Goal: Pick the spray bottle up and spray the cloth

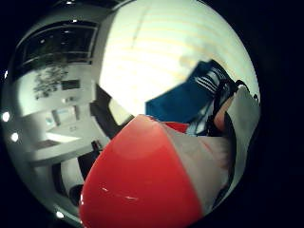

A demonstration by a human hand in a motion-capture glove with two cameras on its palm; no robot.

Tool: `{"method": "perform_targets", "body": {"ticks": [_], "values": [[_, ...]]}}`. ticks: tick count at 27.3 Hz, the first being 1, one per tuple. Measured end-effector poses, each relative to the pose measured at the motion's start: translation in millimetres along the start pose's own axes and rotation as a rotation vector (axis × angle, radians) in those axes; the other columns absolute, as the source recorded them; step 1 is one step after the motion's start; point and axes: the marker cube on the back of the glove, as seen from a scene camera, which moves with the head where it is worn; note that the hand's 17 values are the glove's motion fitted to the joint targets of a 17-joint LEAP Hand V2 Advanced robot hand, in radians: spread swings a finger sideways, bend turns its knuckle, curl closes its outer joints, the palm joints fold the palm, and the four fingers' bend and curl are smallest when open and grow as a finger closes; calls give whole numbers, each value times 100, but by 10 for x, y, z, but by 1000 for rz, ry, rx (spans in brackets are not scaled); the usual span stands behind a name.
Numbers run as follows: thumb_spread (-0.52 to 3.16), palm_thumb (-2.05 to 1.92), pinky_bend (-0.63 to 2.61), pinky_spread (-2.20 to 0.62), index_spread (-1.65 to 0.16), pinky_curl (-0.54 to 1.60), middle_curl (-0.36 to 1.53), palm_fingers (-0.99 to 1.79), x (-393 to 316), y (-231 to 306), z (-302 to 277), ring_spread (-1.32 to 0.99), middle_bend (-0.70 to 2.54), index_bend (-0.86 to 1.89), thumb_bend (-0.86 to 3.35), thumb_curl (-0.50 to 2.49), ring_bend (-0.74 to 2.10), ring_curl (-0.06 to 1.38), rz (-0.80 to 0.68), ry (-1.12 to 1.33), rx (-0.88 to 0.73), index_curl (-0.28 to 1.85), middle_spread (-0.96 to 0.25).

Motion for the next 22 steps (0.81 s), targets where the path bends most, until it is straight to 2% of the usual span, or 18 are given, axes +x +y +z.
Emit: {"method": "perform_targets", "body": {"ticks": [6, 12, 16, 22], "values": [[2, 94, 35, -28, -19, 37, 49, 140, -637, -217, -272, -17, 62, 46, -3, 71, 60, 45, -131, -446, 243, 50, -10], [2, 94, 35, -28, -19, 37, 49, 140, -1041, -633, 54, -17, 62, 45, -3, 71, 60, 45, -175, -828, 417, 50, -10], [2, 94, 36, -28, -19, 37, 49, 139, -1254, -963, 452, -16, 62, 43, -3, 71, 60, 46, -162, -923, 446, 50, -10], [2, 95, 35, -28, -19, 37, 49, 139, -1428, -1395, 998, -16, 62, 43, -3, 72, 60, 46, -147, -908, 405, 50, -10]]}}
